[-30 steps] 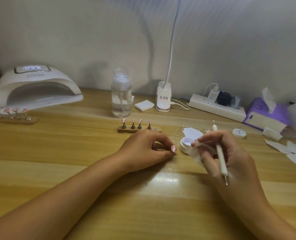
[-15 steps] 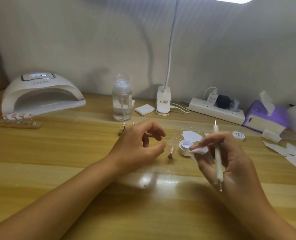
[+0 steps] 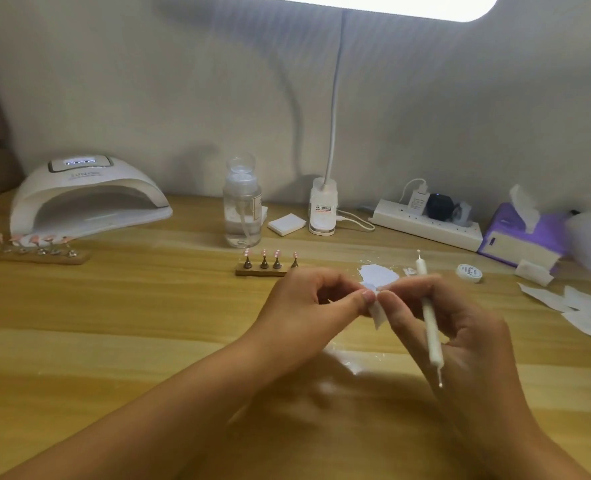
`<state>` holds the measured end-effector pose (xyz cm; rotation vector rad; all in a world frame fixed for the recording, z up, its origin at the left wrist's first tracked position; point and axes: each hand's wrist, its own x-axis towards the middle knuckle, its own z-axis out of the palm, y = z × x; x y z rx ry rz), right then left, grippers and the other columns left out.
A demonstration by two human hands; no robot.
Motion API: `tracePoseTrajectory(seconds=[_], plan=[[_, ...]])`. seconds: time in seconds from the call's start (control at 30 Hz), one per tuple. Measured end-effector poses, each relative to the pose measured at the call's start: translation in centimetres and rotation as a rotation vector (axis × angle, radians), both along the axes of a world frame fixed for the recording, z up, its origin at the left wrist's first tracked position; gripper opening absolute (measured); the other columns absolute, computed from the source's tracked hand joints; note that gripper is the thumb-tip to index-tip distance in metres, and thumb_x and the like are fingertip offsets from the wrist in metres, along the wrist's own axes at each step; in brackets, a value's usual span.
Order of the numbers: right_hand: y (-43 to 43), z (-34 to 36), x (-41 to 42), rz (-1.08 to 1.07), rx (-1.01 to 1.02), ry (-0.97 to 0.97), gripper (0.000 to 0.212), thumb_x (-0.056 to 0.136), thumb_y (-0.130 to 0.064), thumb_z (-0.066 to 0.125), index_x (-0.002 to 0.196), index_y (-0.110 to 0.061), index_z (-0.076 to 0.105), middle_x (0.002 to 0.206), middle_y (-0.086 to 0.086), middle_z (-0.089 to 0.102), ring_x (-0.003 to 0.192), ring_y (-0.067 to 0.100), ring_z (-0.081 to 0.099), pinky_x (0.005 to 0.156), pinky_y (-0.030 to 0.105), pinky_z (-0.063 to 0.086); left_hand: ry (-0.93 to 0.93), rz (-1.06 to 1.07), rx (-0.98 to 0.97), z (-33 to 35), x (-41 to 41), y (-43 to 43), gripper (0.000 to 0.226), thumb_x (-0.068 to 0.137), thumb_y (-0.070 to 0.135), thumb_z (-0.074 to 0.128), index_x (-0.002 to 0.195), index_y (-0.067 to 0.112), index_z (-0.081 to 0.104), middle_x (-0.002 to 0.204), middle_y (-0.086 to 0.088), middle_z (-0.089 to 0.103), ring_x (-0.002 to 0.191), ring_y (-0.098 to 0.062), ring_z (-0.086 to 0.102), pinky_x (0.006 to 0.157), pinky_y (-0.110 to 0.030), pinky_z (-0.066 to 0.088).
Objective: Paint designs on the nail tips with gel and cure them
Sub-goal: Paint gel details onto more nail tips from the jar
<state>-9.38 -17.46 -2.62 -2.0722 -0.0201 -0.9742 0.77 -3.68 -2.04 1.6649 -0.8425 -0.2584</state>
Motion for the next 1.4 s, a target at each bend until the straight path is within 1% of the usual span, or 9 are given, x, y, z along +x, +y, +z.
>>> tracePoseTrajectory(seconds=[0.1, 0.27, 0.37, 0.53, 0.73, 0.83, 1.1, 1.2, 1.4], plan=[[0.1, -0.3, 0.2, -0.053, -0.142, -0.022, 0.009, 0.083, -0.026, 0.070, 0.091, -0.020, 0.073, 0.090, -0.015, 0.072, 0.086, 0.007, 0.070, 0.074, 0.035, 0.058, 0.172, 0.021, -0.076, 0.2, -0.2, -0.1, 0.013, 0.092, 0.023, 0.066, 0.083, 0.026, 0.075, 0.063, 0.018, 0.067, 0.051, 0.008, 0.054, 0.048, -0.005, 0.038], [-0.1, -0.5, 0.3, -0.054, -0.125, -0.026, 0.008, 0.088, -0.027, 0.073, 0.093, -0.026, 0.066, 0.088, -0.020, 0.069, 0.090, 0.003, 0.068, 0.076, 0.024, 0.054, 0.262, -0.046, -0.097, 0.2, -0.2, 0.0, 0.010, 0.091, 0.026, 0.067, 0.087, 0.025, 0.076, 0.063, 0.020, 0.064, 0.052, 0.007, 0.050, 0.049, -0.006, 0.037], [-0.2, -0.5, 0.3, -0.012, 0.084, 0.043, 0.019, 0.080, -0.038, 0.069, 0.095, -0.027, 0.065, 0.091, -0.018, 0.070, 0.089, 0.005, 0.070, 0.073, 0.028, 0.059, 0.154, -0.100, -0.085, 0.5, -0.1, 0.1, 0.012, 0.092, 0.022, 0.066, 0.086, 0.026, 0.075, 0.066, 0.019, 0.066, 0.058, 0.009, 0.056, 0.052, -0.006, 0.040], [-0.2, -0.7, 0.4, -0.005, 0.088, 0.025, 0.012, 0.082, -0.032, 0.069, 0.086, -0.021, 0.070, 0.080, -0.011, 0.072, 0.077, 0.014, 0.070, 0.068, 0.039, 0.058, -0.237, 0.076, 0.058, 0.6, 1.0, 0.4, 0.004, 0.086, 0.031, 0.071, 0.083, 0.032, 0.070, 0.077, 0.022, 0.068, 0.054, 0.001, 0.049, 0.053, -0.012, 0.038], [-0.7, -1.6, 0.9, -0.039, 0.039, 0.076, 0.009, 0.084, -0.012, 0.075, 0.086, -0.020, 0.071, 0.078, -0.009, 0.073, 0.076, 0.013, 0.071, 0.070, 0.035, 0.056, -0.203, 0.164, 0.518, -0.9, 4.1, 1.7, 0.029, 0.074, 0.042, 0.073, 0.097, 0.034, 0.058, 0.102, 0.014, 0.058, 0.083, 0.005, 0.056, 0.082, -0.029, 0.050], [-0.8, -1.7, 1.1, -0.052, -0.032, 0.079, 0.010, 0.084, -0.009, 0.076, 0.088, -0.017, 0.071, 0.081, -0.008, 0.072, 0.076, 0.013, 0.070, 0.069, 0.035, 0.055, -0.252, 0.150, 0.509, -1.8, 3.9, 1.2, 0.031, 0.073, 0.054, 0.074, 0.096, 0.039, 0.061, 0.102, 0.017, 0.057, 0.098, 0.001, 0.059, 0.093, -0.033, 0.052], [-1.2, -1.2, 2.4, -0.030, -0.098, 0.135, 0.005, 0.084, -0.018, 0.078, 0.086, -0.021, 0.074, 0.073, -0.008, 0.072, 0.069, 0.012, 0.069, 0.066, 0.043, 0.056, -0.347, 0.154, 0.389, -3.2, 4.0, 0.0, 0.013, 0.080, 0.045, 0.074, 0.089, 0.036, 0.073, 0.083, 0.020, 0.062, 0.066, 0.015, 0.053, 0.072, -0.024, 0.047], [-0.9, -1.6, 3.1, -0.045, -0.170, 0.122, 0.007, 0.084, -0.018, 0.078, 0.084, -0.022, 0.073, 0.071, -0.007, 0.069, 0.066, 0.012, 0.066, 0.061, 0.044, 0.055, -0.381, 0.140, 0.344, -3.4, 4.1, 0.0, 0.007, 0.082, 0.042, 0.074, 0.086, 0.035, 0.073, 0.075, 0.022, 0.059, 0.063, 0.015, 0.052, 0.058, -0.006, 0.034], [-0.5, -2.6, 3.2, -0.063, -0.237, 0.079, 0.005, 0.085, -0.027, 0.072, 0.083, -0.024, 0.069, 0.066, -0.009, 0.065, 0.060, 0.013, 0.063, 0.055, 0.039, 0.052, -0.414, 0.158, 0.296, -3.7, 4.2, 0.1, 0.004, 0.082, 0.035, 0.075, 0.080, 0.037, 0.072, 0.065, 0.028, 0.055, 0.063, 0.011, 0.052, 0.056, -0.006, 0.033]])
